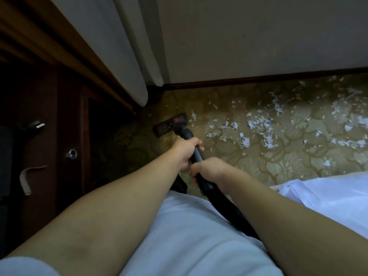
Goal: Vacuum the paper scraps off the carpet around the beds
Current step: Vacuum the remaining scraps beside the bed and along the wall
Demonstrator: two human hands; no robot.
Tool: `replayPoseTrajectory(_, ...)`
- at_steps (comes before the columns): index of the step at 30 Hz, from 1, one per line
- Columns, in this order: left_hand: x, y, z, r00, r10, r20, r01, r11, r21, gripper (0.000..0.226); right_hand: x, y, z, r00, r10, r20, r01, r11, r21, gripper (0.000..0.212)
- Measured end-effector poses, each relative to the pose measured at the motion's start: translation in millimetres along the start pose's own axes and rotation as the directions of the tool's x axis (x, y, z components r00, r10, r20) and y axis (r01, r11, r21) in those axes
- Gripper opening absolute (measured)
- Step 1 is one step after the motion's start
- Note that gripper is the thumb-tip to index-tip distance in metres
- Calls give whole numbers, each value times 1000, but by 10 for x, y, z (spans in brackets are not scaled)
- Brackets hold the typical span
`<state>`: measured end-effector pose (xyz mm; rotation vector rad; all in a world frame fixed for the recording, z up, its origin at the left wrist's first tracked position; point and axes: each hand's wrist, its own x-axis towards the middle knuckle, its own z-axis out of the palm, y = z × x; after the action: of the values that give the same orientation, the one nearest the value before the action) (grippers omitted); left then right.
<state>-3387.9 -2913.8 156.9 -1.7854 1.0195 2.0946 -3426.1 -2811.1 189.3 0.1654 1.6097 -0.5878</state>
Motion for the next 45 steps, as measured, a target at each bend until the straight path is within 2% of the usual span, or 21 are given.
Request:
replayPoseTrajectory(8,-372,-1269,1014,1000,-13,7,13,998,58,12,-401,1471,-755,1000,-11,7,10,999,39,6)
replayPoseTrajectory(12,-646,-1951,1512,999,-32,16,31,998,55,21,-632,2243,-1108,1000,18,5,-19,999,47,13)
replayPoseTrajectory(15,-844,-2388,1794,998,-62,30,61,997,53,14,-804,2743,-1287,999,50,-18,-49,996,79,13)
replayPoseTrajectory(17,-958,-2611,1910,995,-82,48,81,996,25,8,-909,2993,-1373,997,71,-7,-70,994,79,12)
replayPoseTrajectory(21,-1050,-3000,2062,991,-103,81,101,995,27,26,-1075,3341,-1474,995,99,14,-100,990,96,8)
replayPoseTrajectory(23,-1099,-3134,2118,990,-112,90,108,993,41,22,-1147,3470,-1508,993,113,17,-114,989,98,8)
replayPoseTrajectory(25,-1148,-3227,2169,988,-121,96,117,992,45,15,-1211,3571,-1547,993,121,17,-122,988,95,9)
replayPoseTrajectory(29,-1197,-3356,2215,986,-124,109,119,992,50,17,-1323,3692,-1578,992,127,8,-127,987,97,7)
replayPoseTrajectory(34,-1193,-3322,2150,983,-126,133,127,992,2,7,-1377,3604,-1527,993,118,-5,-118,991,65,8)
replayPoseTrajectory(39,-1092,-3103,1826,988,-98,117,106,992,-65,18,-1288,3287,-1282,996,90,-9,-91,996,-11,8)
replayPoseTrajectory(45,-840,-2583,1080,992,-118,44,124,977,-175,4,-1001,2557,-675,998,58,-21,-60,991,-121,21)
